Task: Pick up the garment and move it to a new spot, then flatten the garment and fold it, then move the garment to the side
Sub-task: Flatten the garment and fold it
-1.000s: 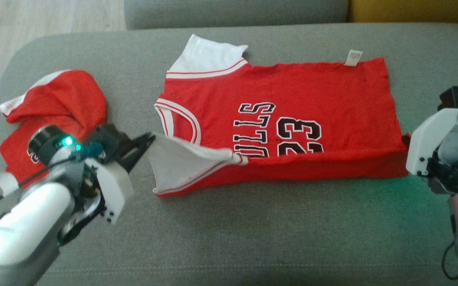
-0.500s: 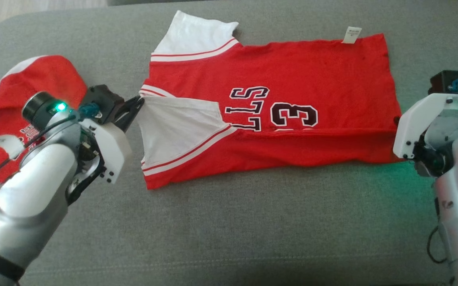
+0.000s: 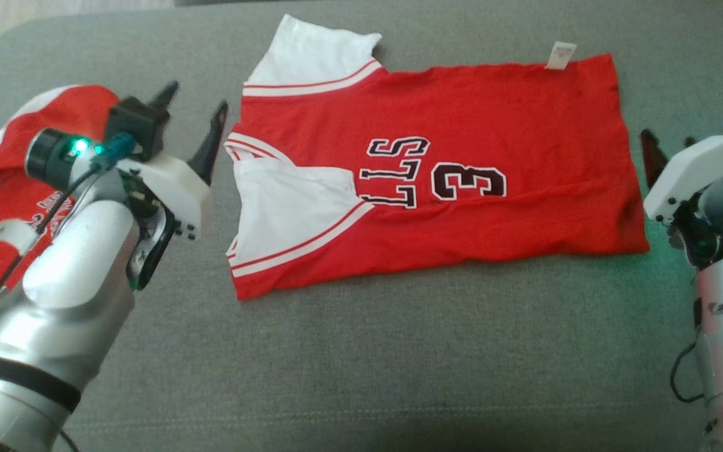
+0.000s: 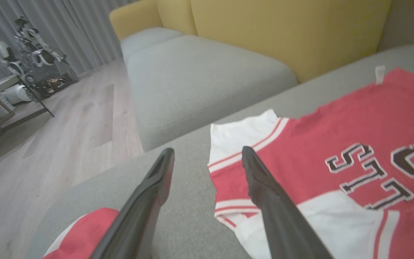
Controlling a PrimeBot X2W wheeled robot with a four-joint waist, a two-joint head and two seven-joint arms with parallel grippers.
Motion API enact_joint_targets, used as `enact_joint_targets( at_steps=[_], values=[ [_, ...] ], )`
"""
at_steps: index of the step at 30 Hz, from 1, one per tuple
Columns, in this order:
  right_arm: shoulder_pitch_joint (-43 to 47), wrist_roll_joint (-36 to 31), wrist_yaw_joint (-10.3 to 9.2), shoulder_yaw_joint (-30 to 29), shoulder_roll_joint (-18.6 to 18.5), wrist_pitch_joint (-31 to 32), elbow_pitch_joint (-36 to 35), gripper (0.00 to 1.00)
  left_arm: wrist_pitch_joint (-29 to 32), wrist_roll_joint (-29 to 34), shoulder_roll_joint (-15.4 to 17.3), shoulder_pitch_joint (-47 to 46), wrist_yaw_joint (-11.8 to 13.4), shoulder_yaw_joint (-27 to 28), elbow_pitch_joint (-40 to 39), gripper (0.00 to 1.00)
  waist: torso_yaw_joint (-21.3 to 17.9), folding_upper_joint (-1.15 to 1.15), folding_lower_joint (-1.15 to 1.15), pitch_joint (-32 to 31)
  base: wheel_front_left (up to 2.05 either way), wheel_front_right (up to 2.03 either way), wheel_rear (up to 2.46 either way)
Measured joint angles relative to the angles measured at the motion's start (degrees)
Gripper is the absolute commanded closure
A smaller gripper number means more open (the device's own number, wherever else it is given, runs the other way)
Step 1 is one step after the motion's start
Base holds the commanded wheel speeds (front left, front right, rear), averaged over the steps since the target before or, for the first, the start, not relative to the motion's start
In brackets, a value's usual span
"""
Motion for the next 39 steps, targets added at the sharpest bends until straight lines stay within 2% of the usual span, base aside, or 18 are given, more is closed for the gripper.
enact_joint_targets(
  at_steps=[2,3,8,12,16,20,25,29,33,39],
  values=[
    [0.3,0.8,0.0,0.1,-0.1,-3.6,-0.2,0.0,-2.0,-0.8,-0.8,0.1,1.8,1.6,-0.2,0.0,0.3,0.0,0.0,-0.8,0.0,0.0,0.0],
    [1.1,2.5,0.0,0.8,-0.1,-7.4,-1.1,0.0,-3.4,-0.8,-1.3,1.2,3.4,2.7,-2.0,0.0,0.6,0.0,0.0,-1.7,0.0,0.0,0.0],
    [6.8,6.9,0.0,3.4,-1.1,-17.2,-5.6,0.0,-3.9,-1.7,-3.0,8.2,8.9,8.9,-10.2,0.0,1.6,0.0,0.0,-4.2,0.0,0.0,0.0],
    [12.7,7.3,0.0,6.5,-2.1,-23.6,-10.7,0.0,-3.9,-1.7,-4.5,15.8,11.4,14.5,-19.0,0.0,2.1,0.0,0.0,-6.1,0.0,0.0,0.0],
    [17.7,7.5,0.0,7.2,-1.8,-27.6,-15.7,0.0,-3.9,-1.1,-6.4,23.8,11.8,17.2,-24.3,0.0,2.4,0.0,0.0,-7.4,0.0,0.0,0.0],
    [22.7,6.9,0.0,7.1,-0.3,-30.5,-20.2,0.0,-3.9,0.5,-8.8,31.0,11.7,19.5,-26.2,0.0,2.2,0.0,-0.01,-8.5,0.0,0.0,0.0],
    [27.4,5.2,0.0,6.9,1.0,-32.2,-23.4,0.0,-3.9,1.7,-11.6,36.4,9.4,20.4,-25.5,0.0,1.5,0.0,-0.01,-8.9,0.0,0.0,0.0],
    [30.3,4.6,0.0,5.9,2.0,-32.4,-25.2,0.0,-3.9,3.6,-14.3,38.8,7.7,21.8,-22.4,0.0,0.4,0.0,-0.01,-8.8,0.0,0.0,0.0],
    [30.9,4.2,0.0,5.4,3.2,-32.8,-26.7,0.0,-3.9,4.8,-15.1,38.7,6.7,23.8,-17.8,0.0,-0.9,0.0,-0.01,-8.6,0.0,0.0,0.0],
    [30.9,3.7,0.0,6.1,3.7,-32.2,-28.3,0.0,-3.9,7.0,-15.7,36.7,7.8,25.3,-7.7,0.0,-3.2,0.0,-0.01,-8.2,0.0,0.0,0.0]
  ],
)
